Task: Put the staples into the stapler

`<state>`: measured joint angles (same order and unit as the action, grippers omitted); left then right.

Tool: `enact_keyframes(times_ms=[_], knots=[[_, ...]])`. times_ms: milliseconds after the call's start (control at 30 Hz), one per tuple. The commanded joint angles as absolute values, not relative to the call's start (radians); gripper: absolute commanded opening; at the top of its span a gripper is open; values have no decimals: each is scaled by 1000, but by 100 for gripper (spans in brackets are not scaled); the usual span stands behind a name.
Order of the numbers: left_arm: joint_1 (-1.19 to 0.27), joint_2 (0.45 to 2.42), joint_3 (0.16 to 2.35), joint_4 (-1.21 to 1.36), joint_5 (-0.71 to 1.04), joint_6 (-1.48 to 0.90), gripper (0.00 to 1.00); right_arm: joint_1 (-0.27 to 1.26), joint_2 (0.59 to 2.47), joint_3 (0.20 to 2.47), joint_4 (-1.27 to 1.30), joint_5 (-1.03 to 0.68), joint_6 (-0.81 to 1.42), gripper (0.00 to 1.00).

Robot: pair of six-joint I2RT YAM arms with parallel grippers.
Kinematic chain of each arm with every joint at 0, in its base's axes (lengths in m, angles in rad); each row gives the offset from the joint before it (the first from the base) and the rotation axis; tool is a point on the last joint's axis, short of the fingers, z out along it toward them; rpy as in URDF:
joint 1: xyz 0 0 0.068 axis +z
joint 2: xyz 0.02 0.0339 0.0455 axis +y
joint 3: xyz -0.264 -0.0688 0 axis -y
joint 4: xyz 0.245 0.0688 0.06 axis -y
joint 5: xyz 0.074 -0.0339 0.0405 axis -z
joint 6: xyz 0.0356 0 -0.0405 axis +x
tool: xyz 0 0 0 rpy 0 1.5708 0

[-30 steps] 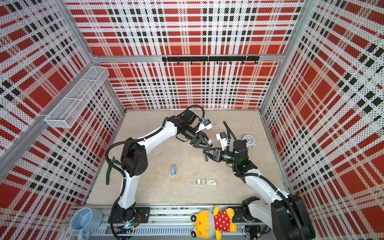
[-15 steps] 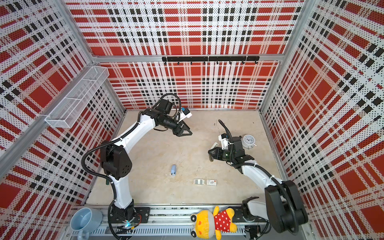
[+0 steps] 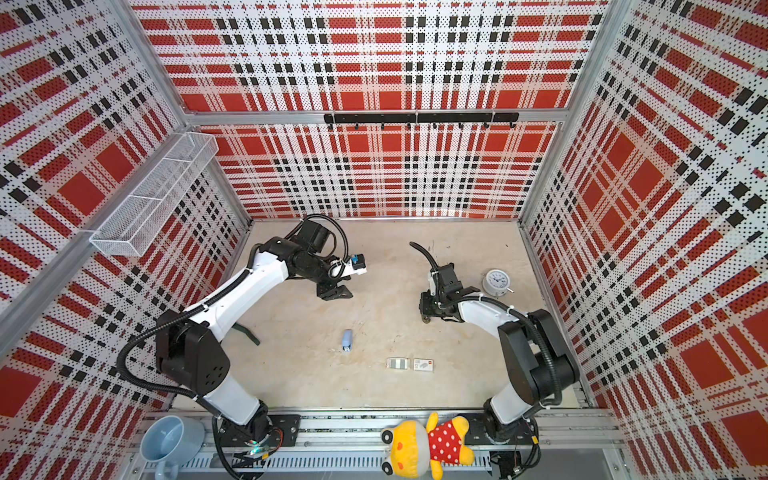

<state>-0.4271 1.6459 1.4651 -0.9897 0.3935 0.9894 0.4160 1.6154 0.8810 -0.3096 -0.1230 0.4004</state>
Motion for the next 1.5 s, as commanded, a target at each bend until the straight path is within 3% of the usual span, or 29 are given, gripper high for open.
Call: enact_keyframes(times_ms=[0,333,500,933,967,1000,1467], knots=[[-437,1602,1445,-1005,338,1092,62,457,1663,935,-367,20,373,18],[-455,1583,1404,-988,336,1081,62,505,1727,943,-349,105,412,25],[-478,1576,1364,-991,318,1171,63,522,1725,930,-347,126,420,33],[-465,1582,1366,-1068,392,1435,64,526,1605,883,-349,92,407,42],[-459,1582,1364,-1089,410,1472,77,525,1594,879,-348,78,398,43],[-455,1580,1363,-1115,427,1519,78,525,1584,877,-346,60,390,43],[-507,1642,1334,-1176,276,1813,73,527,1497,867,-462,-14,351,44]])
